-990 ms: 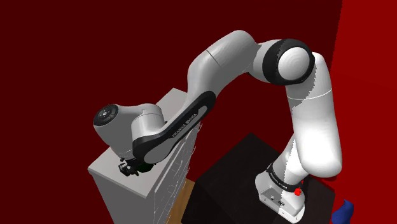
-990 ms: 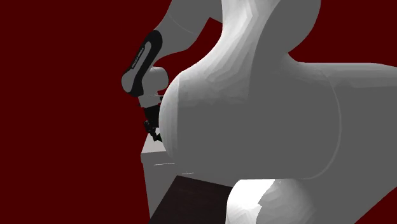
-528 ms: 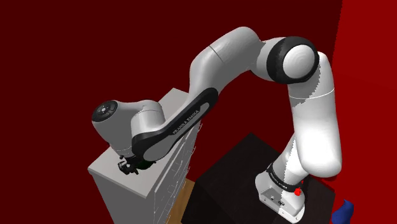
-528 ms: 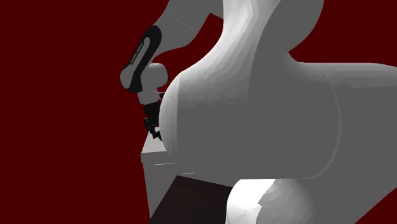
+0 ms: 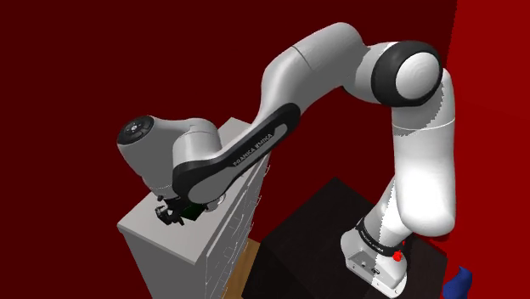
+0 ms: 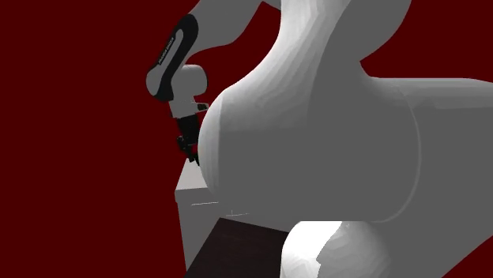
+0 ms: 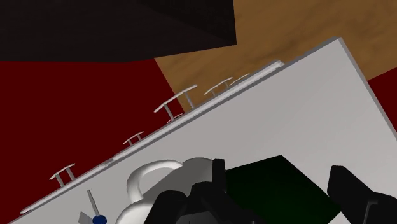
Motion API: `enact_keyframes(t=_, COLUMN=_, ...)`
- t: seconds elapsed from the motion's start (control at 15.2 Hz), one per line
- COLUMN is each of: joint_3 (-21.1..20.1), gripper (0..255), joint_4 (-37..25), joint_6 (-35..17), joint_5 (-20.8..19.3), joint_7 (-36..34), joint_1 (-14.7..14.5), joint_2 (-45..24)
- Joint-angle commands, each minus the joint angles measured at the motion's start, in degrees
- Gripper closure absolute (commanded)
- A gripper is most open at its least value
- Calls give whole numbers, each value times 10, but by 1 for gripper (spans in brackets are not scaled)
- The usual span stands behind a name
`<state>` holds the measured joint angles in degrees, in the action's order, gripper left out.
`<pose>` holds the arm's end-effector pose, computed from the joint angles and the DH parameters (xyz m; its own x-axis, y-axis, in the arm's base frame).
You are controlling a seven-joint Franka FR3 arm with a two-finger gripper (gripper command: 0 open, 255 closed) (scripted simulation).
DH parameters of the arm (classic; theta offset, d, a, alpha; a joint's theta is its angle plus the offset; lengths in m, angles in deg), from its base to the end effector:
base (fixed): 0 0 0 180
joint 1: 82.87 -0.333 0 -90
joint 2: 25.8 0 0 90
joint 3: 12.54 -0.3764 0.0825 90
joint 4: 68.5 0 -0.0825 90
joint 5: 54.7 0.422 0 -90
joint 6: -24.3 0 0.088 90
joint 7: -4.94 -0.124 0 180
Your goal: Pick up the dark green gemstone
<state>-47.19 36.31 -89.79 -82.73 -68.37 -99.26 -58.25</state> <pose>0.4671 0.4741 0.2579 0.9880 -0.1531 -0.0204 -0.1413 -0.9493 0.2807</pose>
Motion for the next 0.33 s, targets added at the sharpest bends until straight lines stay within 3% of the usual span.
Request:
enact_keyframes(t=0.0, joint_3=-5, gripper=255, joint_4=-2, joint_6=11, joint_5=8, joint_7=5, joint_1=3, joint_2=11)
enact_keyframes(t=0.26, joint_3=-10, gripper=255, joint_4=-4, joint_6=22, joint_5=15, joint_7=10, joint_1=6, joint_2=22)
